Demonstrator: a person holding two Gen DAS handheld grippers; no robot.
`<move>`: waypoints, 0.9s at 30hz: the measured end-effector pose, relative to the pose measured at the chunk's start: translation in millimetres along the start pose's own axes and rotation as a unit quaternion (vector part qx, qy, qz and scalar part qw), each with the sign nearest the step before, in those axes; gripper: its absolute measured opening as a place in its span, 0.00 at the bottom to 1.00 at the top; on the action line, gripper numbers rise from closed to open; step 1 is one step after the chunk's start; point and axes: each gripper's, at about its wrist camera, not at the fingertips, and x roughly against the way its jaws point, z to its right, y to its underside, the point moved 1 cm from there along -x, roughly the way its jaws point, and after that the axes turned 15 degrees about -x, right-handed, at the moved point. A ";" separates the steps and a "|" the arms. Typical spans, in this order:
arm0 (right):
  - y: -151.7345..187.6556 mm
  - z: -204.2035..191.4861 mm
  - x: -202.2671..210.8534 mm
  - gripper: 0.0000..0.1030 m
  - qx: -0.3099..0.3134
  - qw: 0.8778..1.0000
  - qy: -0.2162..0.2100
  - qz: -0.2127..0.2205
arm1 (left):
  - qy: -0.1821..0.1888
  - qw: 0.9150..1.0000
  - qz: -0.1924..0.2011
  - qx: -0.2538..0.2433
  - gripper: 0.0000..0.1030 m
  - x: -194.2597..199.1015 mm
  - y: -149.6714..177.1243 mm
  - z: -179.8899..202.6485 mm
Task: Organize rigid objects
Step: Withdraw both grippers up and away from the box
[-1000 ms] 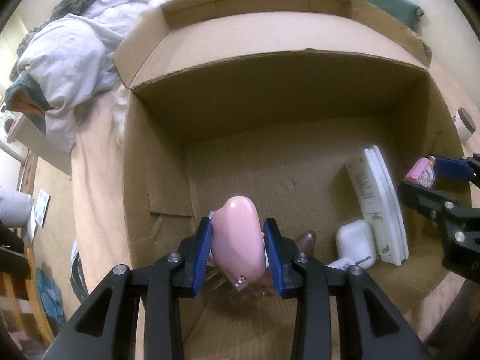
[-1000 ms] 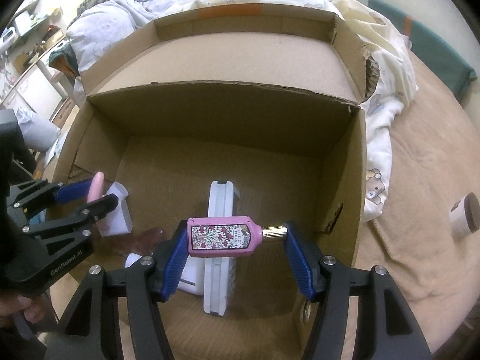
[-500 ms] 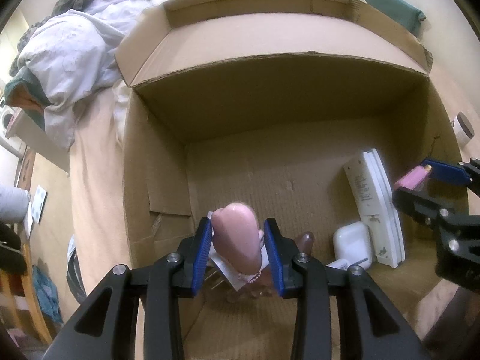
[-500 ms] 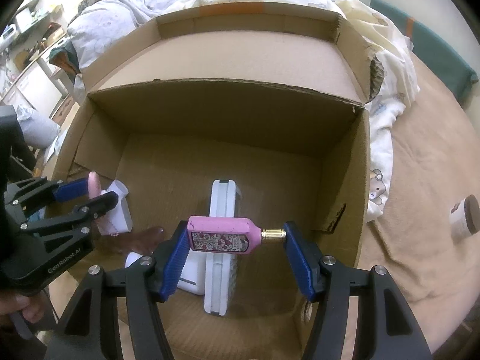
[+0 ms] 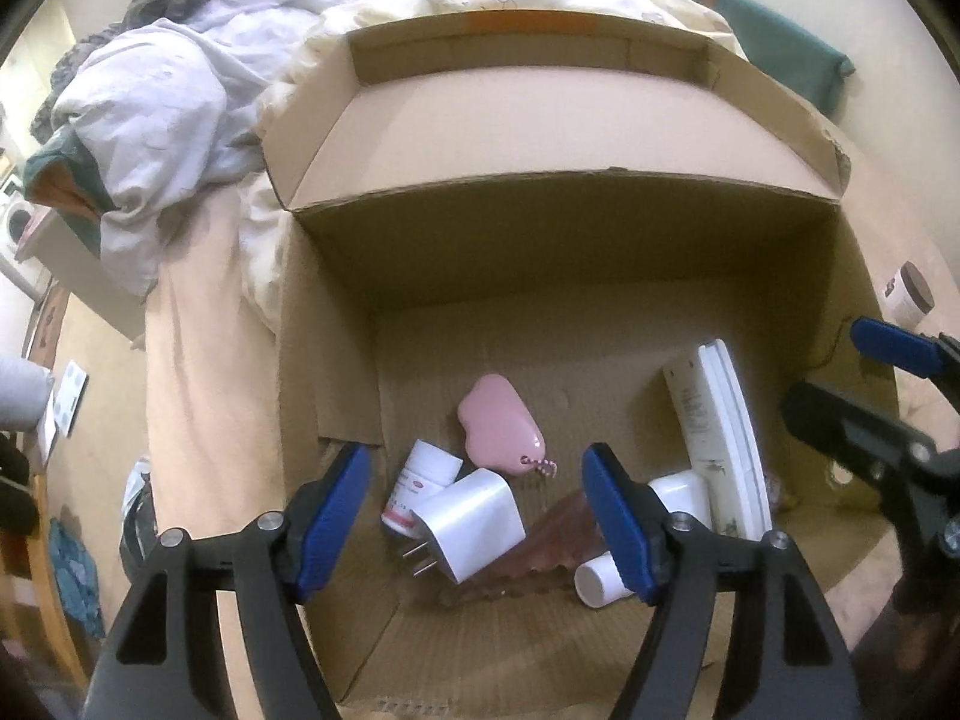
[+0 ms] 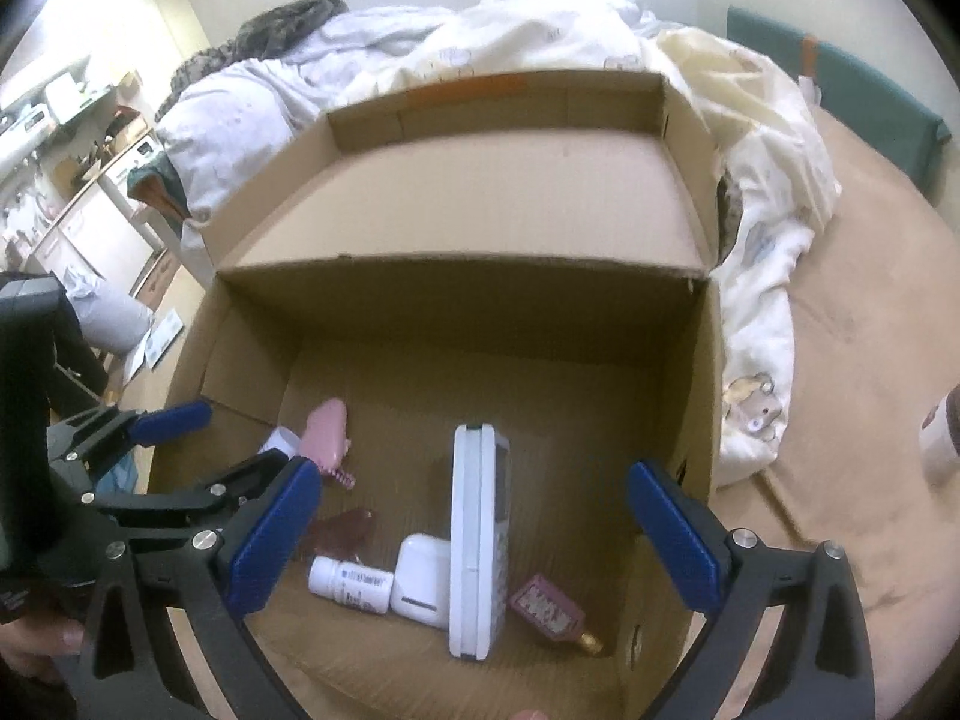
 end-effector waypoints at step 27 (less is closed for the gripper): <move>19.6 -4.7 45.5 1.00 -0.072 0.993 -0.084 -0.030 | -0.010 0.999 0.023 0.024 0.69 75.1 15.8 -11.1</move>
